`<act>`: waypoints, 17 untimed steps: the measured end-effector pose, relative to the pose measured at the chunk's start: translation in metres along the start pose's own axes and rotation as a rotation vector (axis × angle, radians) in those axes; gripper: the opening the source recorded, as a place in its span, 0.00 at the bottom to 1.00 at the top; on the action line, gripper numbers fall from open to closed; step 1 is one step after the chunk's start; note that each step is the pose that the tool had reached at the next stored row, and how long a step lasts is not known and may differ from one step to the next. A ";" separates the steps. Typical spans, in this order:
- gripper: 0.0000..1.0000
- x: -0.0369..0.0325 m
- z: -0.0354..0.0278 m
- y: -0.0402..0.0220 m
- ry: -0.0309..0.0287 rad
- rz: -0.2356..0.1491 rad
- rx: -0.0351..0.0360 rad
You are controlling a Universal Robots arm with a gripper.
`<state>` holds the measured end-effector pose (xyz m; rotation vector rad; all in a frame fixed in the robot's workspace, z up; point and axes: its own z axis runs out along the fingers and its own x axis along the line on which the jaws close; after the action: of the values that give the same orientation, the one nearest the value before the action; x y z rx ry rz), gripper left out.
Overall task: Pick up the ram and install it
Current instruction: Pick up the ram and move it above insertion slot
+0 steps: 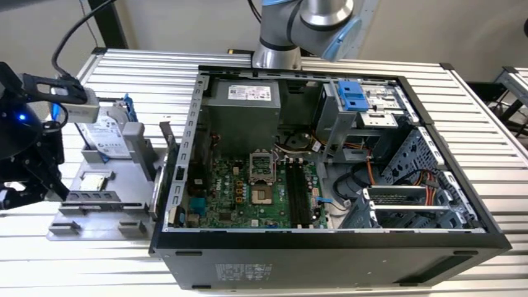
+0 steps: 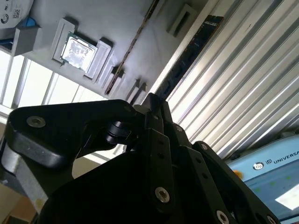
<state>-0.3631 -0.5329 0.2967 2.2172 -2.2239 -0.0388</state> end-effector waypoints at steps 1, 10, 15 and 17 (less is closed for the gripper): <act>0.00 0.0000 -0.0019 0.0000 0.0000 0.000 0.0000; 0.00 -0.0003 -0.0206 0.0004 0.0000 0.000 -0.0001; 0.00 -0.0005 -0.0316 0.0006 0.0000 0.000 0.0000; 0.00 -0.0006 -0.0357 0.0007 0.0000 0.000 0.0000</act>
<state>-0.3631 -0.5329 0.3325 2.2171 -2.2239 -0.0388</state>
